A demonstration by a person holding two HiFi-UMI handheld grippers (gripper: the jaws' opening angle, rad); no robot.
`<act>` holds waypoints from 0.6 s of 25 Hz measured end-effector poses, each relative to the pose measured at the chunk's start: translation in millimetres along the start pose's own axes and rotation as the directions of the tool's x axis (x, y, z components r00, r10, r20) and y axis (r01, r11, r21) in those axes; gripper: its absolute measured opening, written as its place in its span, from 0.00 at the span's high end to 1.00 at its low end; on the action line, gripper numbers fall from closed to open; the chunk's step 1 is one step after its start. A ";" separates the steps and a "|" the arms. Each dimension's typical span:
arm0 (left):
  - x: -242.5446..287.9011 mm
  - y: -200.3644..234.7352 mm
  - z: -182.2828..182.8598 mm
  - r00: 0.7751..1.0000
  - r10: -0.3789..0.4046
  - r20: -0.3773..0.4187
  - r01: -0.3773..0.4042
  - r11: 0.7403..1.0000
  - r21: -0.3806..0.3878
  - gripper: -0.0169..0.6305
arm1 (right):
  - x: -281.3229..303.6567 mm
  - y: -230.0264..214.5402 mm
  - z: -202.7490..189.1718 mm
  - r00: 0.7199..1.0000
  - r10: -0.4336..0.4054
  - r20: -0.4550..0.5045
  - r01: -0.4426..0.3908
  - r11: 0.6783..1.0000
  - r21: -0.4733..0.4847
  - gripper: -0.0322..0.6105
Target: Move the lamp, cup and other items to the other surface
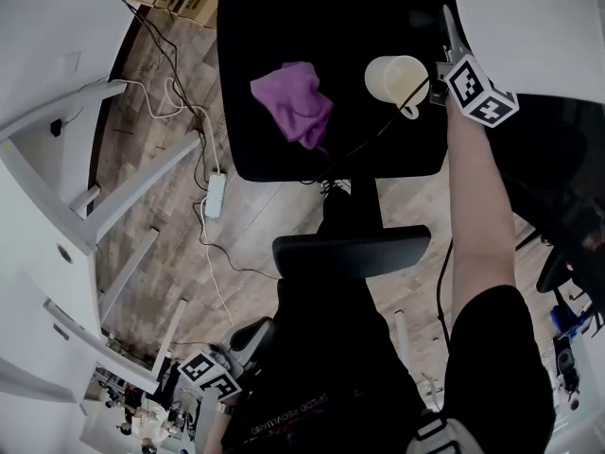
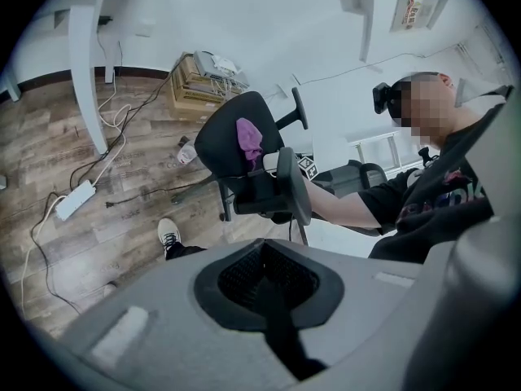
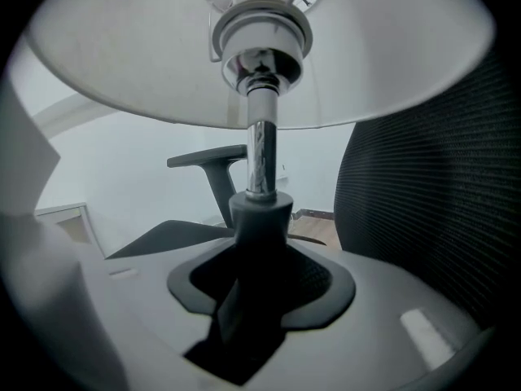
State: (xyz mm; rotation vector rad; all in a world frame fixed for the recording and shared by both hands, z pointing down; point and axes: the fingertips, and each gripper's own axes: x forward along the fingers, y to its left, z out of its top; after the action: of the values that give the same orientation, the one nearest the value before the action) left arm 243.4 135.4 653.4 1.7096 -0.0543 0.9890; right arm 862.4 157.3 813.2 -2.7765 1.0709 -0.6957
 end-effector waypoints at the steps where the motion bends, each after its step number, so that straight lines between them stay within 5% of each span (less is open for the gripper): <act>1: 0.2 -0.8 -0.9 1.000 -0.002 0.001 0.002 1.000 -0.002 0.98 | -1.0 -0.1 -0.8 1.000 -0.002 0.001 0.002 1.000 0.000 0.68; 15: 4.9 -3.5 -11.1 0.999 -0.031 0.029 0.032 0.999 -0.035 0.98 | -27.6 -7.0 -33.6 0.990 -0.045 -0.131 0.035 0.996 -0.077 0.61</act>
State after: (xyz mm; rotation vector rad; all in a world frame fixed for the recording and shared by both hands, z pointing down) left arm 241.9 147.9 654.4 1.6877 -0.0627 0.9347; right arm 833.8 183.5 834.3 -2.8566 1.0882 -0.8734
